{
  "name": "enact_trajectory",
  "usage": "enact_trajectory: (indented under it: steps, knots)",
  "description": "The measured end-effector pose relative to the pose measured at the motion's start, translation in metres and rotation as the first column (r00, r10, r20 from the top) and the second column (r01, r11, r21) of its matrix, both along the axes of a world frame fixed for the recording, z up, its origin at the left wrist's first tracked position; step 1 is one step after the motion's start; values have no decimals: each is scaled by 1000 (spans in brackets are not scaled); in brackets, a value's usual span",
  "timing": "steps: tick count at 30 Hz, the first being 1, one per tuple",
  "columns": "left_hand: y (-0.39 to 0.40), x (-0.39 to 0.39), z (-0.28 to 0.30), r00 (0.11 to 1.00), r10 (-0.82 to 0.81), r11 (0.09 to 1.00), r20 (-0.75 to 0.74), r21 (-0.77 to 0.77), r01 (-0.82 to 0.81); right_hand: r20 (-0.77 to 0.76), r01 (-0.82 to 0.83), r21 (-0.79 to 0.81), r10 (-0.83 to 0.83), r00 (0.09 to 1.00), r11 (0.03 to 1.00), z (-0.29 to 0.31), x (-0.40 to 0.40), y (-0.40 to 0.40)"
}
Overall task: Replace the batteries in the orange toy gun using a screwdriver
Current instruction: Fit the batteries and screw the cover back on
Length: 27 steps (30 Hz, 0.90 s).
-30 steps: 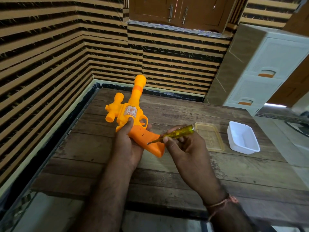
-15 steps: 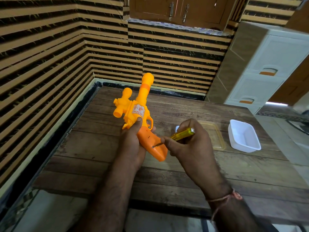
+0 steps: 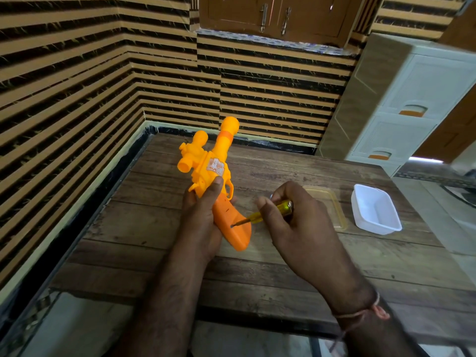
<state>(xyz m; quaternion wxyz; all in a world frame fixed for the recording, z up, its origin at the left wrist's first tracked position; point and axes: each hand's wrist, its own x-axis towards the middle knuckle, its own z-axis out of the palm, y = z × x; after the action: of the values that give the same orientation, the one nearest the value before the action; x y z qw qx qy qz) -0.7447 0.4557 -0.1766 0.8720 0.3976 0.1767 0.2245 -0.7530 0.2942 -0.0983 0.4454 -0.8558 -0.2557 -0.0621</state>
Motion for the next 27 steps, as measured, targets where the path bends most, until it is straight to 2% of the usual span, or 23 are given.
enact_trajectory:
  steps: [2, 4, 8, 13, 18, 24, 27]
  knots:
    - [-1, -2, 3, 1000, 29, 999, -2, 20, -28, -43, -21, 31, 22, 999, 999, 0, 1, -2]
    - [0, -2, 4, 999, 39, 999, 7, 30, -39, 4, -18, -10, 18, 1000, 1000, 3, 2, -7]
    - [6, -3, 5, 999, 46, 998, 4, 36, -47, 207, 4, -275, 55, 977, 961, 4, 0, -11]
    - [8, -3, 1, 997, 76, 995, -4, 63, -75, 184, -56, -448, 154, 971, 892, 3, -11, -3]
    - [8, -3, 1, 996, 91, 994, -21, 56, -89, 144, -94, -436, 173, 974, 895, 4, -13, -2]
    - [4, -4, 1, 997, 71, 996, -29, 50, -70, 304, 49, -460, 106, 947, 887, -1, -12, 5]
    - [7, -4, 2, 996, 80, 996, -33, 35, -79, 166, -75, -427, 160, 973, 901, 1, -15, 2]
